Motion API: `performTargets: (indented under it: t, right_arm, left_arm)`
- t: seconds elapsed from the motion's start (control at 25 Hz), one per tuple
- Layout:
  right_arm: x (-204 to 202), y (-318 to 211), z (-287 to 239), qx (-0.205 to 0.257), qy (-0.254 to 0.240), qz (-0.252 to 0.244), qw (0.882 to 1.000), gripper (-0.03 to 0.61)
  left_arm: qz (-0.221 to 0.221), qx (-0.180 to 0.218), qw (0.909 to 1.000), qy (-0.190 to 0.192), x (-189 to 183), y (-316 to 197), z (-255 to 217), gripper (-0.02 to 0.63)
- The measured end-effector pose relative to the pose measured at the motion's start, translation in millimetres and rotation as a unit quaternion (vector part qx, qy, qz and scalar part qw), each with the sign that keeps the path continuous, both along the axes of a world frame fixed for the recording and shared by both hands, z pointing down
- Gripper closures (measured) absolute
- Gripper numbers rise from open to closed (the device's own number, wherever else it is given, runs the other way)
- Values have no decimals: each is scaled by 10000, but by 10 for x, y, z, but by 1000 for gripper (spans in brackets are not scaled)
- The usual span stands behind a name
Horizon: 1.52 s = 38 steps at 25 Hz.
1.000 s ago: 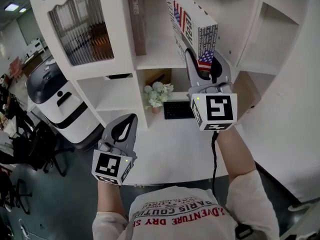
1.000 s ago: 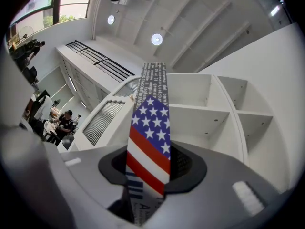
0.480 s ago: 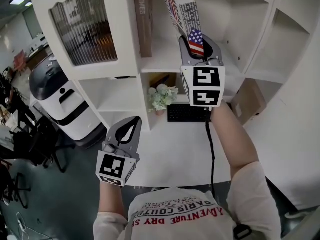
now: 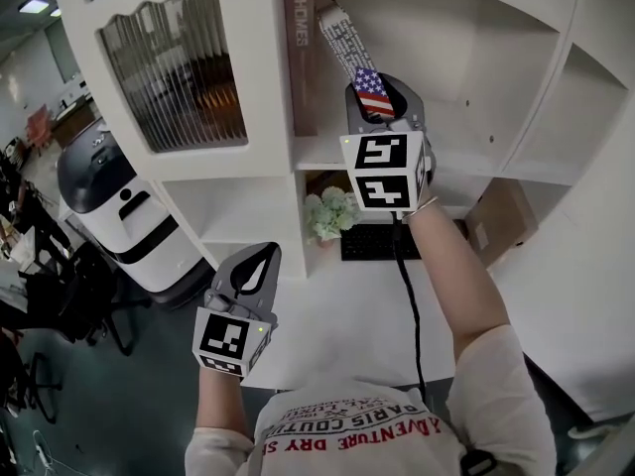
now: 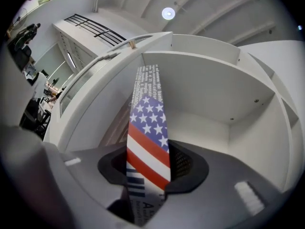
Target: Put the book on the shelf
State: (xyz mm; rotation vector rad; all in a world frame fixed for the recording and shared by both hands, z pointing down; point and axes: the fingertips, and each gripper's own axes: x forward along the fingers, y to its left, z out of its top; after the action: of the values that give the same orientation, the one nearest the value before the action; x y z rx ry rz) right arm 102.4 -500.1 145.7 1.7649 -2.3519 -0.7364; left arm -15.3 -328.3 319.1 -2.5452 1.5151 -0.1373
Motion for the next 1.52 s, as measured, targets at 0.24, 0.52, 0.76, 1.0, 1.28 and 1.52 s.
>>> performTargets:
  t: [0.24, 0.52, 0.76, 1.0, 1.28, 1.52]
  right_arm:
    - [-91, -250, -20, -257, -2, -26, 9997, 419]
    - [-204, -529, -33, -325, -121, -113, 9993, 417]
    - [-277, -734, -40, -597, -95, -236, 9979, 400]
    - [-238, -796, -10, -698, -176, -328, 9969, 372]
    - [-157, -742, 24, -860, -588, -465, 9935, 288]
    - [-4, -166, 64, -99, -362, -251, 9990, 288]
  left_arm:
    - [84, -93, 9999, 28, -100, -158, 79, 607]
    - [100, -258, 9996, 52, -234, -348, 172, 607]
    - [110, -411, 9991, 39, -268, -504, 270, 607]
    - [136, -463, 9988, 58, -279, -587, 330, 607]
    - [134, -429, 9990, 81, -281, -544, 315, 607]
    - [54, -487, 9985, 234, -293, -410, 333, 607]
